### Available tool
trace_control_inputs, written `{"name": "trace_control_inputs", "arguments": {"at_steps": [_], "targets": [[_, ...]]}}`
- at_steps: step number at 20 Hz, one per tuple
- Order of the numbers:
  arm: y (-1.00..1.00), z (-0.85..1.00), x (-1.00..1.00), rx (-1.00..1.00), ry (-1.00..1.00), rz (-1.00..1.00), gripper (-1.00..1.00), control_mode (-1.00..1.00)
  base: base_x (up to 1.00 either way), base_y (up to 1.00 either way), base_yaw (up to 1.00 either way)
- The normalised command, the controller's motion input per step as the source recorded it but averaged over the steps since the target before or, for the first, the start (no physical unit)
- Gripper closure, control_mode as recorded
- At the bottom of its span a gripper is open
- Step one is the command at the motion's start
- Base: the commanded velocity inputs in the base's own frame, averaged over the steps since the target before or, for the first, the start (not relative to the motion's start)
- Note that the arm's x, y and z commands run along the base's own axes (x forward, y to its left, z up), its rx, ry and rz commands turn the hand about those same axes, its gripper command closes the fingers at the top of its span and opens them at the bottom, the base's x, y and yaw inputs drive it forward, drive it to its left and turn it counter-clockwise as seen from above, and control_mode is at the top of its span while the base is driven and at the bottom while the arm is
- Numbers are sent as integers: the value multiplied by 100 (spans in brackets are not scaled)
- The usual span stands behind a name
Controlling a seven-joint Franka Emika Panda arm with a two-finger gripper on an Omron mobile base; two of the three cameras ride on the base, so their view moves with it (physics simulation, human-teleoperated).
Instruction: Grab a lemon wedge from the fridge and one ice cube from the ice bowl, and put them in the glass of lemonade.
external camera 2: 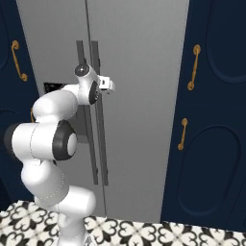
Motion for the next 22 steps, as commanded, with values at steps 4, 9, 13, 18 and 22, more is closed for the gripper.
{"name": "trace_control_inputs", "arguments": {"at_steps": [4,9,13,18,22], "targets": [[0,-22,36,0,0,0,-100,-100,0,0,0],[0,-4,7,0,0,0,100,-100,0,0,0],[0,-1,2,0,1,0,100,-100,0,0,0],[0,0,0,0,0,0,100,-100,0,0,0],[-21,0,4,0,0,-3,100,-100,0,0,0]]}}
